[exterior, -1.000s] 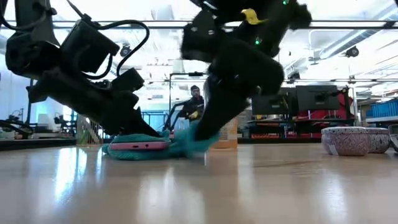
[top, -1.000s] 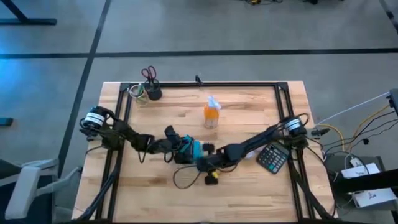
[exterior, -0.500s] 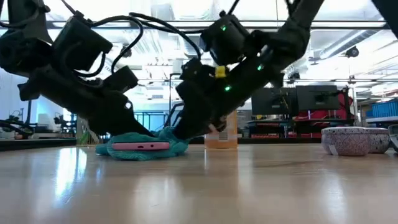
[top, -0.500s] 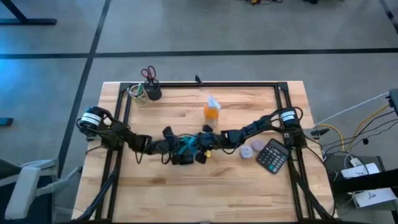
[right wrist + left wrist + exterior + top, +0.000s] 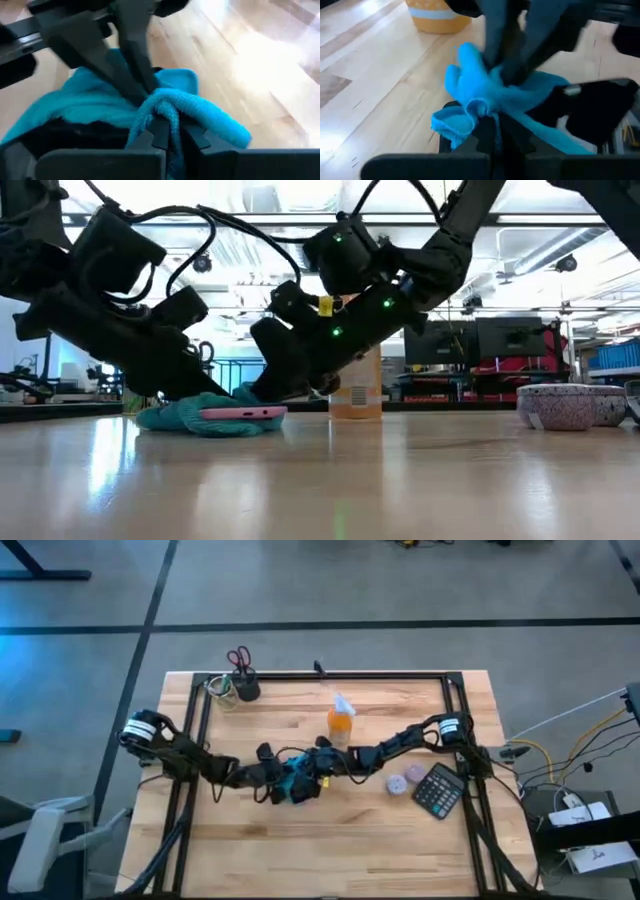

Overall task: Apply microfiber cloth
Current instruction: Wipe the front and back of the cellphone using the blue microfiber cloth

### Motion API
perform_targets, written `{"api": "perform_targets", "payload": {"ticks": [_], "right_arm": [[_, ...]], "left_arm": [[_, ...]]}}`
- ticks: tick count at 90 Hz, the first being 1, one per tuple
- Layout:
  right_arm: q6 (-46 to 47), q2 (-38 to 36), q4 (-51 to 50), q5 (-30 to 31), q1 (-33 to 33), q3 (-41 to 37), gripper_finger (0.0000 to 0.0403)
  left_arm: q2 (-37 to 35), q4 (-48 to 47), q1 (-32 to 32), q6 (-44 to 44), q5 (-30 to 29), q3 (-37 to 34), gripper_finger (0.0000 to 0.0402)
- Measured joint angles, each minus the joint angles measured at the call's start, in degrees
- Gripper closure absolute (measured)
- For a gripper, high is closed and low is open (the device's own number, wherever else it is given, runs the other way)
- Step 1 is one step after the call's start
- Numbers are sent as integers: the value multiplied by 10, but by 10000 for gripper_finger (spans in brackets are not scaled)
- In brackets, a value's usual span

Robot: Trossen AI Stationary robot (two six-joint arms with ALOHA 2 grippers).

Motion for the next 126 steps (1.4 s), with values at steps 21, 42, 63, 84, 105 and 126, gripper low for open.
{"api": "perform_targets", "payload": {"ticks": [21, 42, 63, 84, 105, 126], "right_arm": [[0, 2, -10, 17, -4, -3, 403], [-10, 2, -13, 16, -2, 3, 403], [-73, -1, -17, -24, 8, 42, 403], [-114, 60, -29, -135, -2, 130, 403], [-107, 158, -50, -244, -20, 240, 403], [-89, 156, -82, -227, -34, 246, 403]], "left_arm": [[-103, -18, -77, -13, 15, -27, 402], [-43, -10, -83, -16, -31, 5, 402], [73, 13, -82, -43, -32, 27, 402], [96, 32, -82, -46, -33, 23, 402], [88, 29, -81, -41, -20, 21, 402], [50, 3, -94, -47, -1, 14, 402]]}}
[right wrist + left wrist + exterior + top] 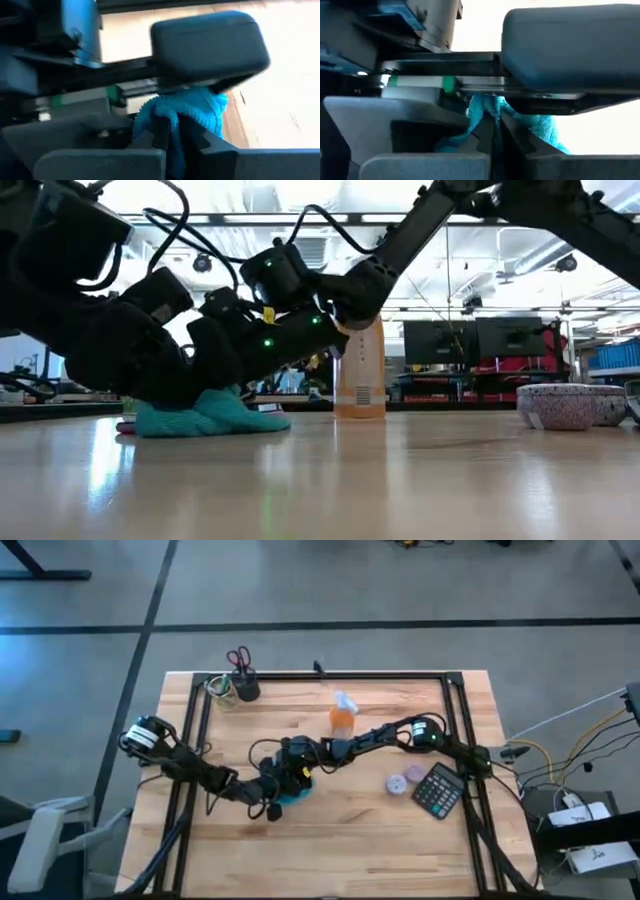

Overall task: Apply microfiber cloth
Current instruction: Wipe the front and back of the cellphone using the blue microfiber cloth

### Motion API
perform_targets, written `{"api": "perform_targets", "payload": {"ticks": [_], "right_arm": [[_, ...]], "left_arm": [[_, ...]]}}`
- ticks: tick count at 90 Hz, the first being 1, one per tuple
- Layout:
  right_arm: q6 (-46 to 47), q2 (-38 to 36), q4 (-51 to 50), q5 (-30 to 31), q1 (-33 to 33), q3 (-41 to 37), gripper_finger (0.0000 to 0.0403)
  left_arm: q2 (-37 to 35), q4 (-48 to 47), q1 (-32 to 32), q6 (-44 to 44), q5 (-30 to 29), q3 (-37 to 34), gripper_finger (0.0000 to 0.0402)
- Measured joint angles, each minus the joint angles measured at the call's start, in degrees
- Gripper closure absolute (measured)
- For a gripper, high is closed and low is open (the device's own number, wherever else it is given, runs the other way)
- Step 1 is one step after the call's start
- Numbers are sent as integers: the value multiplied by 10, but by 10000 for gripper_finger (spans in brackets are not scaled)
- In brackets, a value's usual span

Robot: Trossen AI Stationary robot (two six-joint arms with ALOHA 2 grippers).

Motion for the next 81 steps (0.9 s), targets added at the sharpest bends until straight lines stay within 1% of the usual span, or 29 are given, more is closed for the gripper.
{"api": "perform_targets", "payload": {"ticks": [7, 13, 20, 27, 43, 50, 55, 62, 70, 81], "right_arm": [[-21, -12, -18, 16, 3, -2, 403], [-40, -27, -35, 44, 10, -5, 403], [-69, -49, -70, 80, 22, -9, 403], [-97, -73, -108, 112, 32, -15, 403], [-110, -147, -173, 162, 56, -60, 403], [-97, -177, -188, 170, 67, -92, 403], [-78, -196, -190, 169, 78, -114, 403], [-51, -216, -179, 150, 98, -139, 403], [-13, -223, -153, 130, 120, -159, 403], [25, -207, -119, 126, 143, -170, 403]], "left_arm": [[-45, -27, -11, 6, 19, -2, 402], [-89, -81, -21, 9, 29, -4, 402], [-145, -135, -38, 1, 24, -3, 402], [-193, -208, -53, -24, 20, -2, 402], [-266, -326, -88, -78, 11, -2, 401], [-281, -359, -92, -98, 0, -3, 402], [-283, -365, -92, -107, -5, -5, 401], [-275, -367, -89, -115, -18, -8, 401], [-249, -350, -82, -118, -25, -8, 402], [-198, -283, -74, -117, -29, -8, 402]]}}
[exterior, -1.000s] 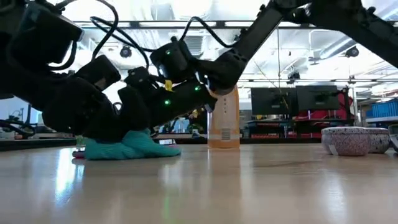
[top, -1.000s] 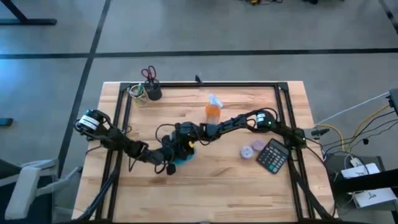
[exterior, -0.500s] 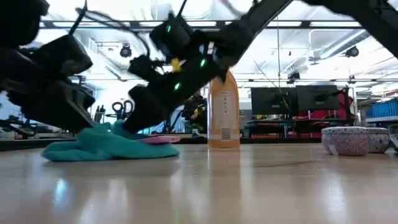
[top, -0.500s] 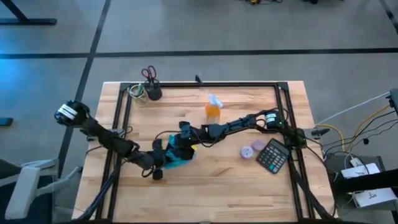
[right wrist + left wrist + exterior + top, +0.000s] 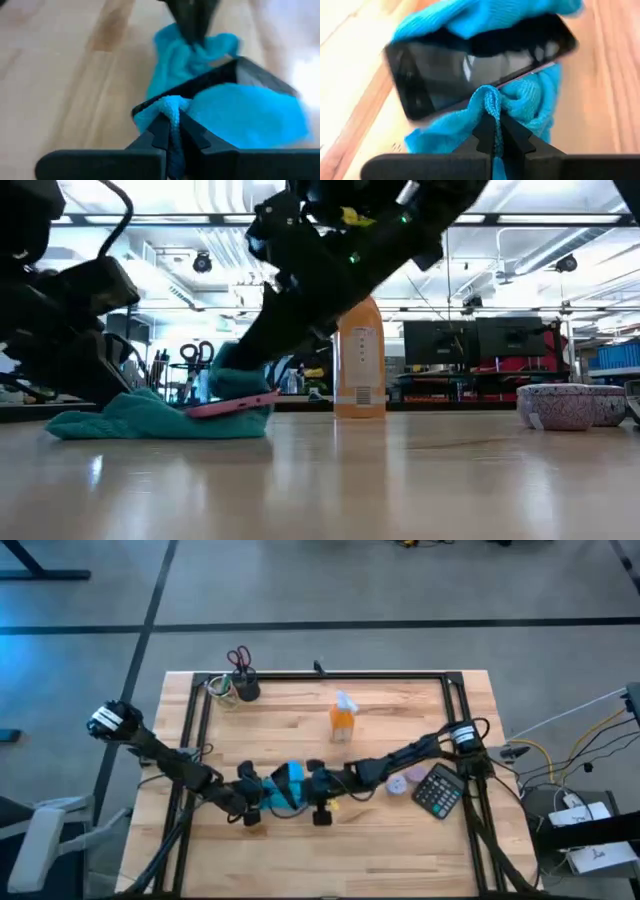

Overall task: Apply microfiber cloth
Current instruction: Wipe the front and back of the cellphone using the blue microfiber cloth

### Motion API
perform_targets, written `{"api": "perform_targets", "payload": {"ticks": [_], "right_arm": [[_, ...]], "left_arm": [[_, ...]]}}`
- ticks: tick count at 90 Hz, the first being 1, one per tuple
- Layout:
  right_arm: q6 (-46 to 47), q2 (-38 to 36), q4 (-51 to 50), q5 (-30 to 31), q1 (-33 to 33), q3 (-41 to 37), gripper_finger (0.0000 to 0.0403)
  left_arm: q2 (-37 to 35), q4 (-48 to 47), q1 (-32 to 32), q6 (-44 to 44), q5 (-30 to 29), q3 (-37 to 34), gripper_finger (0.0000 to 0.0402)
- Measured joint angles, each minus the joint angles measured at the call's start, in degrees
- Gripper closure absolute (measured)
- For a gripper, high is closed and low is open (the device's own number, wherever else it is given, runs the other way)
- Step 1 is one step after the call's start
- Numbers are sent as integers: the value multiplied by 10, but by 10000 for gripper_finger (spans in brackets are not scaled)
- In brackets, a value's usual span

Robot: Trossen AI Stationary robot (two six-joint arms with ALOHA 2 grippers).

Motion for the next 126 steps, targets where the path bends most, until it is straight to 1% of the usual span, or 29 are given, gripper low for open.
{"api": "perform_targets", "payload": {"ticks": [18, 26, 39, 51, 55, 65, 72, 77, 84, 93, 99, 105, 117, 126], "right_arm": [[51, 47, 102, -22, 19, 7, 403], [77, 73, 119, -24, 18, 16, 403], [112, 115, 135, -12, 12, 39, 403], [126, 136, 137, 9, 9, 46, 403], [120, 137, 137, -3, 8, 46, 403], [87, 139, 142, -56, 6, 47, 403], [69, 140, 144, -58, 10, 48, 403], [51, 140, 139, -73, 11, 47, 403], [11, 139, 123, -80, 15, 48, 403], [-31, 139, 107, -101, 18, 48, 403], [-49, 139, 104, -125, 18, 48, 403], [-62, 139, 102, -139, 19, 48, 403], [-72, 138, 91, -147, 20, 48, 403], [-72, 127, 52, -156, 24, 48, 403]], "left_arm": [[88, 129, 13, 2, -5, 0, 402], [120, 170, 18, 2, -7, 7, 402], [153, 178, 18, 9, -21, 28, 402], [150, 166, 18, 15, -20, 36, 402], [140, 164, 18, 22, -16, 33, 402], [115, 141, 22, 25, -8, 26, 402], [106, 129, 33, 19, 3, 25, 402], [104, 129, 39, 17, 10, 25, 402], [106, 130, 43, 16, 11, 25, 402], [109, 132, 46, 17, 7, 28, 402], [112, 135, 51, 16, -9, 29, 402], [113, 135, 54, 13, -16, 28, 402], [115, 132, 64, 13, -19, 28, 402], [115, 122, 68, 11, -23, 29, 402]]}}
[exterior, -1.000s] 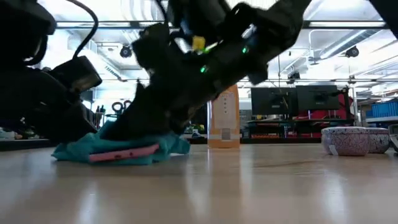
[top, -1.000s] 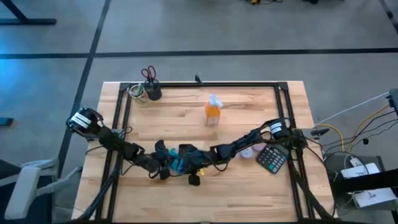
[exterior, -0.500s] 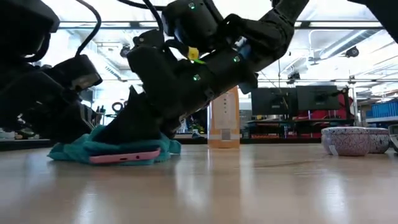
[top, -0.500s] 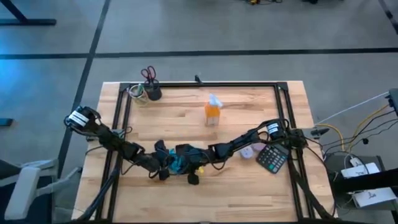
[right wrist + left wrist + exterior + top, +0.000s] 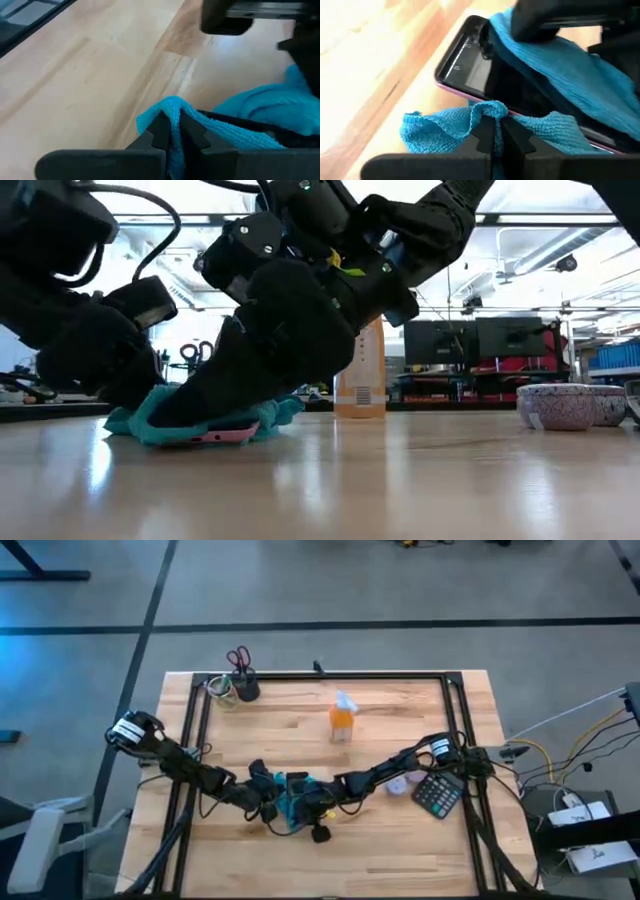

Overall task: Apply microfiber cloth
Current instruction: Wipe the front and back of the cellphone using the blue microfiber cloth

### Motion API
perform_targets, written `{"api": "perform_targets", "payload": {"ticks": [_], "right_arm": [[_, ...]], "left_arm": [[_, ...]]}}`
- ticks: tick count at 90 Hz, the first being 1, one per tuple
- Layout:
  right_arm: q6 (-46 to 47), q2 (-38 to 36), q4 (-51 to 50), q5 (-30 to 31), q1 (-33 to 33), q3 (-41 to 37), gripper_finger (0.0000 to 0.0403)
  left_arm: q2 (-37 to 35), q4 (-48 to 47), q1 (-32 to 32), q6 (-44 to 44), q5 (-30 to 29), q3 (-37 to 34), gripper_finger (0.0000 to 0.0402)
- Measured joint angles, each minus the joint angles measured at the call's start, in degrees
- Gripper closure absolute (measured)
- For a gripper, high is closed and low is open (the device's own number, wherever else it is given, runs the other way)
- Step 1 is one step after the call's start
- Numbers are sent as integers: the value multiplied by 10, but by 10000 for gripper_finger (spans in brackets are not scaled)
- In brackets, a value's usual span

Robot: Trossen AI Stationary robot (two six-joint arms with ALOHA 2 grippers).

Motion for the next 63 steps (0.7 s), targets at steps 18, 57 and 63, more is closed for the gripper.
{"api": "perform_targets", "payload": {"ticks": [18, 57, 63], "right_arm": [[-2, -54, -127, 15, 23, -3, 403], [10, -144, -311, 117, 14, -25, 403], [23, -149, -308, 155, 0, -32, 403]], "left_arm": [[-1, -17, 0, -10, -1, -2, 402], [-4, -43, -1, -26, 7, -6, 402], [-4, -43, -1, -26, 8, -7, 402]]}}
